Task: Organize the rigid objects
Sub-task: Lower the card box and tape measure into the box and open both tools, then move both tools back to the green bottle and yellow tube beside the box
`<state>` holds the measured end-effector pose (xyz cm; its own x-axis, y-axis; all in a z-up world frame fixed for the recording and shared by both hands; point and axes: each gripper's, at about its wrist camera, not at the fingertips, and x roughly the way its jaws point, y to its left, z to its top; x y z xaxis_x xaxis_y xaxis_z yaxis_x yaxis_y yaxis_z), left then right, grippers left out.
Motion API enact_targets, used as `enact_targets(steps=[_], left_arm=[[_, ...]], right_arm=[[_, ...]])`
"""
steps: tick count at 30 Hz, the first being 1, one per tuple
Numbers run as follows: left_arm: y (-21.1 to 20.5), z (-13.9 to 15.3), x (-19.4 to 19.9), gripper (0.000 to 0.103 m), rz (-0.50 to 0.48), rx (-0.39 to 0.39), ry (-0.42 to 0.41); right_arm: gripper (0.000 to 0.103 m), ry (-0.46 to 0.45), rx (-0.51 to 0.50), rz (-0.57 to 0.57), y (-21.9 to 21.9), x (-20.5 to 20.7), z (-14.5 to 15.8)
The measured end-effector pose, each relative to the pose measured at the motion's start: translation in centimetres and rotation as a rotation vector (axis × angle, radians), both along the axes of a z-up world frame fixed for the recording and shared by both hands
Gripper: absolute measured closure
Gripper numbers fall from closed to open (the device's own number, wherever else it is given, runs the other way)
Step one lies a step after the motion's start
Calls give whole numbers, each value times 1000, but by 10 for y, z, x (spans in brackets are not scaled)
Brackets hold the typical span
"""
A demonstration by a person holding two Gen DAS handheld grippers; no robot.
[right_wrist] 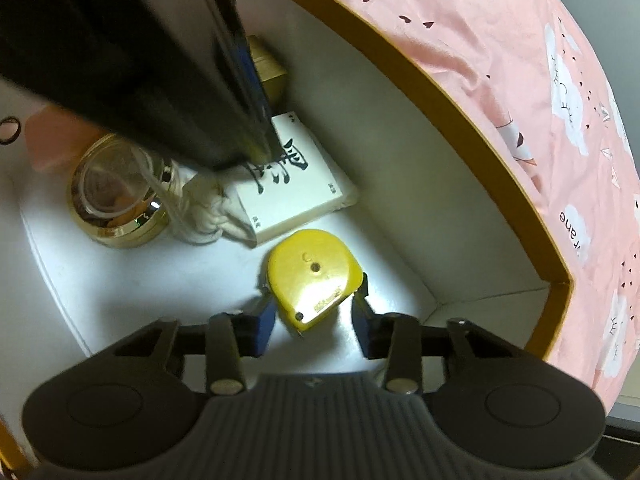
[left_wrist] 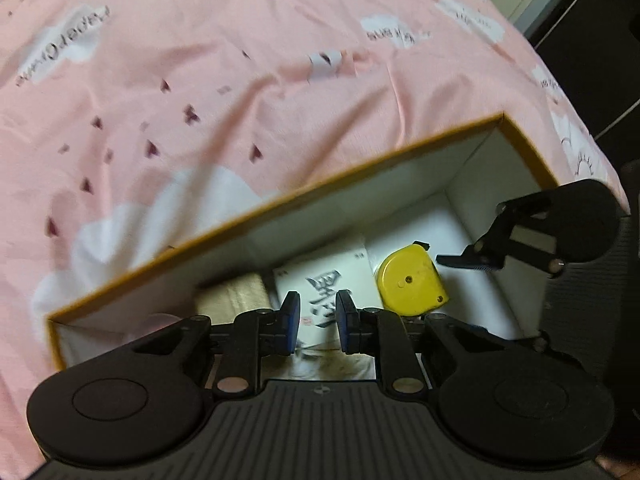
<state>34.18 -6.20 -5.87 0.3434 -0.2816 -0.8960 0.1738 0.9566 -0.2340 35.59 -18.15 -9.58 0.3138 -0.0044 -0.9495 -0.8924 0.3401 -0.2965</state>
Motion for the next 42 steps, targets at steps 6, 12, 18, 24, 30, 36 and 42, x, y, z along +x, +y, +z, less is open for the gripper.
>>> enact_targets(steps=[6, 12, 18, 24, 30, 36, 42], left_arm=[[19, 9, -8, 82, 41, -10, -13], [23, 9, -11, 81, 41, -14, -8], [29, 15, -23, 79, 40, -28, -23], [39, 44, -56, 73, -4, 4, -98], [62, 74, -106, 70, 18, 8, -158], [91, 88, -162, 69, 78, 25, -189], [121, 86, -214, 66, 165, 70, -201]], right_arm=[[72, -31, 32, -43, 10, 11, -4], [77, -50, 68, -79, 16, 20, -3], [74, -57, 101, -99, 8, -1, 8], [69, -73, 225, -147, 4, -29, 37], [66, -99, 442, -163, 14, -71, 67], [66, -43, 695, -185, 22, -119, 93], [61, 76, 838, -154, 45, -170, 93]])
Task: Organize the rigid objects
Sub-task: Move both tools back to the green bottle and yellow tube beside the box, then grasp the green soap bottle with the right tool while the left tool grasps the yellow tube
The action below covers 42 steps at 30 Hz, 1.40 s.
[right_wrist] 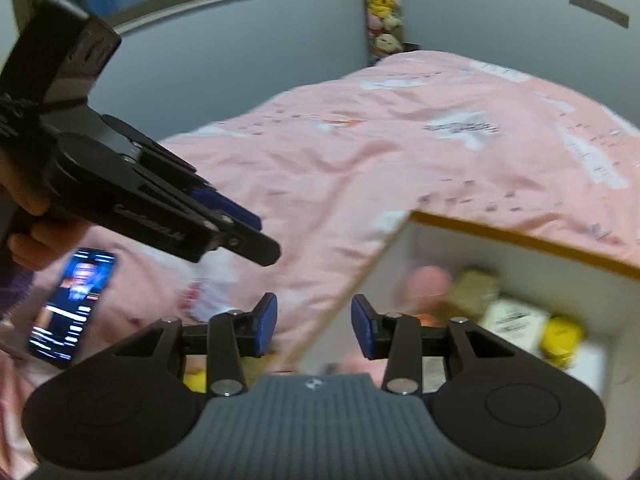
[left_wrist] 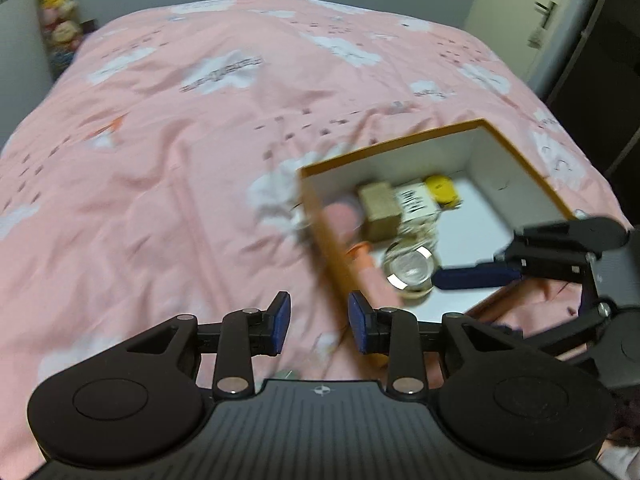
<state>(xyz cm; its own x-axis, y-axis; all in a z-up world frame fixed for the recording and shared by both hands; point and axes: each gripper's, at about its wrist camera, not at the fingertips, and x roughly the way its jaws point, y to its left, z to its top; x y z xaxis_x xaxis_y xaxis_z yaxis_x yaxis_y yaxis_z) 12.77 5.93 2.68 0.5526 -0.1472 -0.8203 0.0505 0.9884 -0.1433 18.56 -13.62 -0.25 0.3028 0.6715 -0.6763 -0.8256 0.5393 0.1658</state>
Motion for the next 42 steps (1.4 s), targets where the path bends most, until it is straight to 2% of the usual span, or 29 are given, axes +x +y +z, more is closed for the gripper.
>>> enact_targets(steps=[4, 9, 14, 16, 18, 24, 29, 36, 38, 39, 42], left_arm=[[19, -8, -27, 66, 69, -68, -6], [40, -25, -51, 66, 124, -32, 2], [66, -43, -63, 64, 208, 4, 66], [71, -47, -64, 63, 219, 10, 80], [74, -51, -66, 59, 215, -8, 88], [61, -66, -65, 58, 152, -31, 126], [56, -81, -62, 58, 156, -58, 172], [52, -89, -57, 58, 156, -69, 197], [50, -91, -57, 58, 153, -69, 203], [48, -92, -56, 58, 151, -68, 208], [41, -95, -55, 58, 132, -59, 216]], right_arm=[[61, 98, 49, 26, 20, -21, -16], [61, 156, 29, 32, 44, -39, -40], [61, 205, -49, 52, 67, -43, -63], [55, 223, -75, 61, 75, -40, -72], [48, 240, -107, 83, 81, -37, -78], [48, 246, -229, 83, 104, -30, -109], [48, 265, -260, 44, 111, -27, -126], [49, 314, -268, 14, 118, -19, -143], [52, 319, -258, 8, 116, -18, -142], [59, 312, -254, 4, 115, -18, -140], [64, 295, -243, 4, 109, -20, -133]])
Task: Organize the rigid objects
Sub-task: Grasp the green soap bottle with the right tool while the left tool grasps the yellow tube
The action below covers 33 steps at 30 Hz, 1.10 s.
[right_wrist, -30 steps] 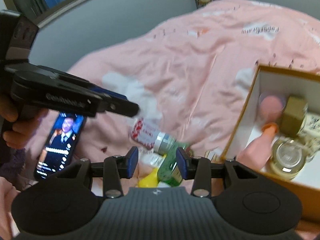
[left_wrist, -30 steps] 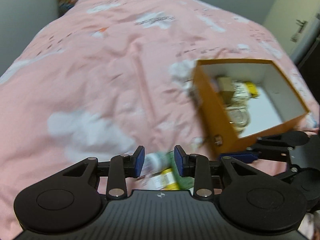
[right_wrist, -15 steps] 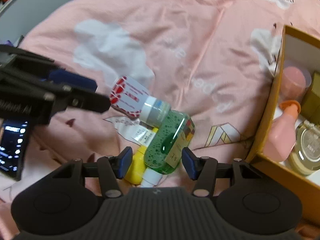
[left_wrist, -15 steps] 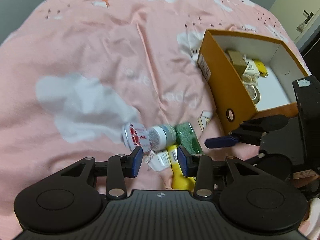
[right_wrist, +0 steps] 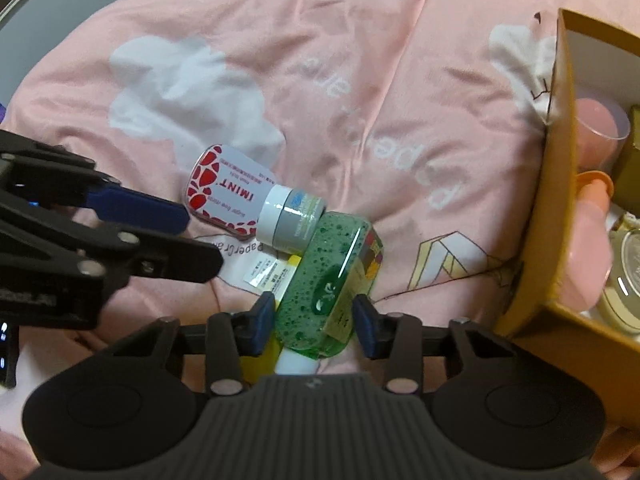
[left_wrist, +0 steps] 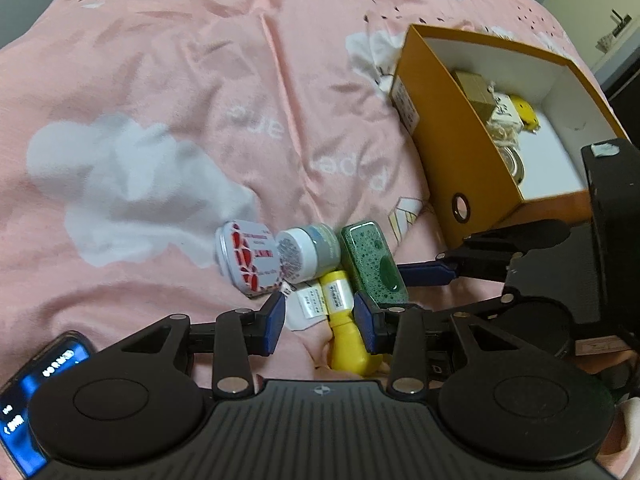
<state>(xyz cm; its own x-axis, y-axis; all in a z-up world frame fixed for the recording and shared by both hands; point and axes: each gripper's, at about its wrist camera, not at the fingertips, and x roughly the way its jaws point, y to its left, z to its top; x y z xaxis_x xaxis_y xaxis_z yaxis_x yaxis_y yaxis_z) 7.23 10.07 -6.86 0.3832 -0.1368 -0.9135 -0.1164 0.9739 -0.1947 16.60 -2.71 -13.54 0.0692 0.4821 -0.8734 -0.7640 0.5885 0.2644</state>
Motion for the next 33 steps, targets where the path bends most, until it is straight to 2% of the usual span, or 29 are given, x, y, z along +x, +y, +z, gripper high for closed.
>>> enact_targets(steps=[4, 9, 13, 21, 24, 28, 33], left_arm=[[-7, -4, 0, 58, -5, 9, 7], [-11, -14, 0, 58, 32, -79, 40], [-18, -26, 4, 58, 63, -52, 74], [-23, -48, 12, 58, 111, -38, 120], [-27, -54, 18, 58, 104, -21, 141], [-33, -60, 27, 59, 98, 14, 171], [-39, -71, 36, 65, 99, 59, 197]], right_arm=[[71, -13, 13, -15, -12, -3, 9], [73, -36, 34, -19, -29, -22, 36], [74, -63, 11, -58, -40, -29, 47], [72, -22, -9, -81, -36, -20, 27], [64, -16, -12, -57, -33, -19, 22], [63, -9, -8, -48, -30, -17, 17], [64, 9, -5, -44, -29, -13, 13]])
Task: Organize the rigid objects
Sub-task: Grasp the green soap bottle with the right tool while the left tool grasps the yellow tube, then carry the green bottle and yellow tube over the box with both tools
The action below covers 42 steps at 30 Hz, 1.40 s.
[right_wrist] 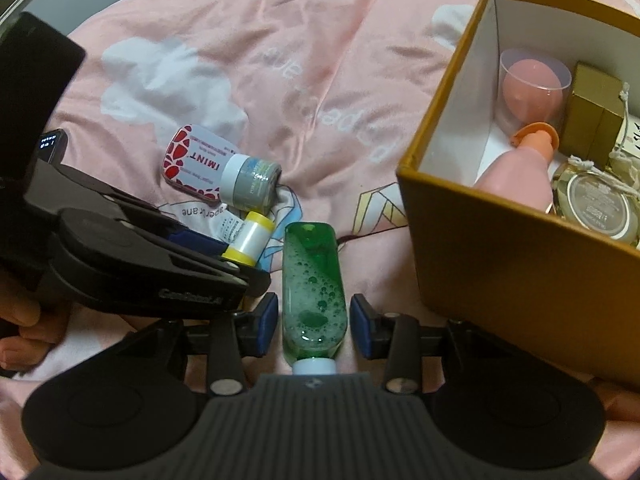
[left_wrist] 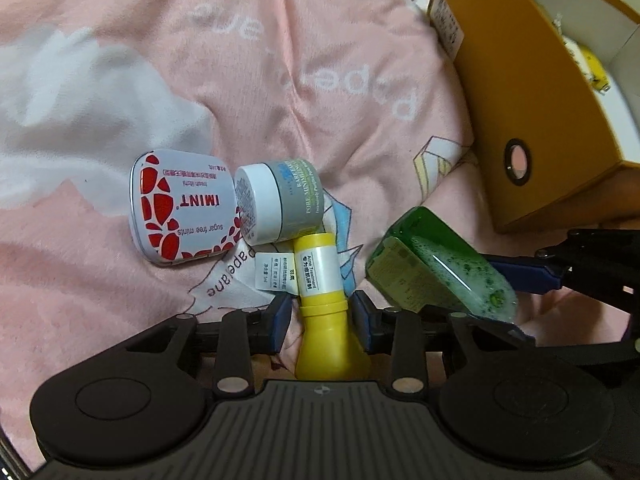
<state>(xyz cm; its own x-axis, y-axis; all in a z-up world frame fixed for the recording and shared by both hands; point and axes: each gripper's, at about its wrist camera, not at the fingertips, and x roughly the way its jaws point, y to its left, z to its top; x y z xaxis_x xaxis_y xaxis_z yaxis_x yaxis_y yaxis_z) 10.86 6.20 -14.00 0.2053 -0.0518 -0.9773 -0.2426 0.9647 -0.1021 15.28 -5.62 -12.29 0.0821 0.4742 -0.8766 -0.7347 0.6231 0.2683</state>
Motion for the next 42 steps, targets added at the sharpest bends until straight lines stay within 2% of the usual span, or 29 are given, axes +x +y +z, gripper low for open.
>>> enact_targets(steps=[3, 5, 8, 14, 19, 27, 34, 38, 42], left_arm=[[-3, -4, 3, 70, -10, 7, -4], [-4, -4, 2, 76, -2, 6, -21], [-2, -1, -5, 76, 5, 2, -41], [-6, 6, -16, 76, -23, 58, -79], [-1, 28, -27, 76, -9, 71, -152], [-4, 57, -42, 76, -10, 47, -256], [-15, 85, -42, 76, -41, 69, -366], [-18, 98, -42, 76, -43, 76, -421], [-32, 116, -42, 76, -83, 94, -497]], right_arm=[[65, -7, -11, 19, 4, -1, -3], [71, -8, -14, 29, 6, -1, -4], [73, -6, -8, 29, 5, -2, -3], [73, -22, -9, 41, 4, -6, 0], [73, -35, 8, 31, 2, -7, 5], [73, -84, 55, 19, -9, -11, 30], [73, -149, 107, 33, -21, -20, 59], [73, -154, 173, -5, -37, -19, 77], [73, -201, 209, -37, -55, -22, 95]])
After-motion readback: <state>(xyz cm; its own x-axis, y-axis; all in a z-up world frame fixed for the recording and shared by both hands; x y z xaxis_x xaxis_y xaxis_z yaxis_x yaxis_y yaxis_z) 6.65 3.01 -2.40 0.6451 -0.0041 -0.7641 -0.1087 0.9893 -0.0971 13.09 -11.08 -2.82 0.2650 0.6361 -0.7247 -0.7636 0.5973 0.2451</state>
